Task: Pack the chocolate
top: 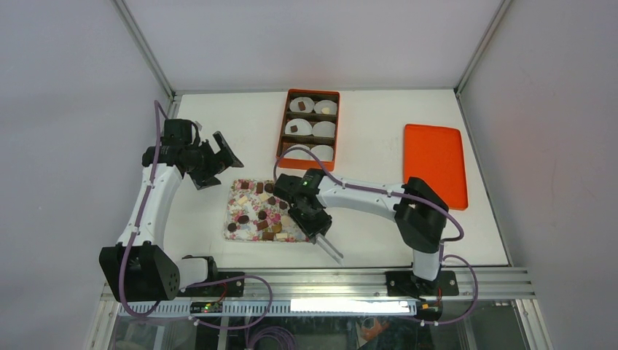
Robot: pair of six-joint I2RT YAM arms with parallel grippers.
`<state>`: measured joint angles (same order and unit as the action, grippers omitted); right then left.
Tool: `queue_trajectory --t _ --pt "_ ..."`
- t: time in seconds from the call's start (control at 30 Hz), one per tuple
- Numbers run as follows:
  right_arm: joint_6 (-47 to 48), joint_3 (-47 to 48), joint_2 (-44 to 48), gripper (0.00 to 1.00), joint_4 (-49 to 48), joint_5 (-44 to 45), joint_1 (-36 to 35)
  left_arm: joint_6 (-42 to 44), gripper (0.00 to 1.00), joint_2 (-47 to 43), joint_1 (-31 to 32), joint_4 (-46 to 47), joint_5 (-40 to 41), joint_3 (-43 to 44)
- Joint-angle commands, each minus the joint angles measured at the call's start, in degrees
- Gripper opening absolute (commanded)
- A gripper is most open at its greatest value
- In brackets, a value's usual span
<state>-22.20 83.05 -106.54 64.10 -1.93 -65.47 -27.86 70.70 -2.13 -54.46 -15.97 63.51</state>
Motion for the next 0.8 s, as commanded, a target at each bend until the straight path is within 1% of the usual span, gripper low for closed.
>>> queue_trajectory --t 0.0,0.17,0.43,0.77 --pt "1.83 3.26 0.13 0.37 0.15 3.75 2.32 -0.36 0.99 -2.46 -0.75 1.4 -0.56 0.32" --pt "2.75 4.26 -0.46 0.38 -0.11 4.55 4.55 -0.53 0.99 -2.34 -0.74 1.46 -0.96 0.31" --pt "2.92 3.94 0.29 0.41 -0.07 4.13 4.98 -0.44 0.99 -2.07 -0.69 1.46 -1.15 0.58" --pt "1.75 -0.59 2.99 0.42 -0.06 5.25 6.08 -0.71 0.99 -1.13 -0.76 1.79 -1.81 1.03"
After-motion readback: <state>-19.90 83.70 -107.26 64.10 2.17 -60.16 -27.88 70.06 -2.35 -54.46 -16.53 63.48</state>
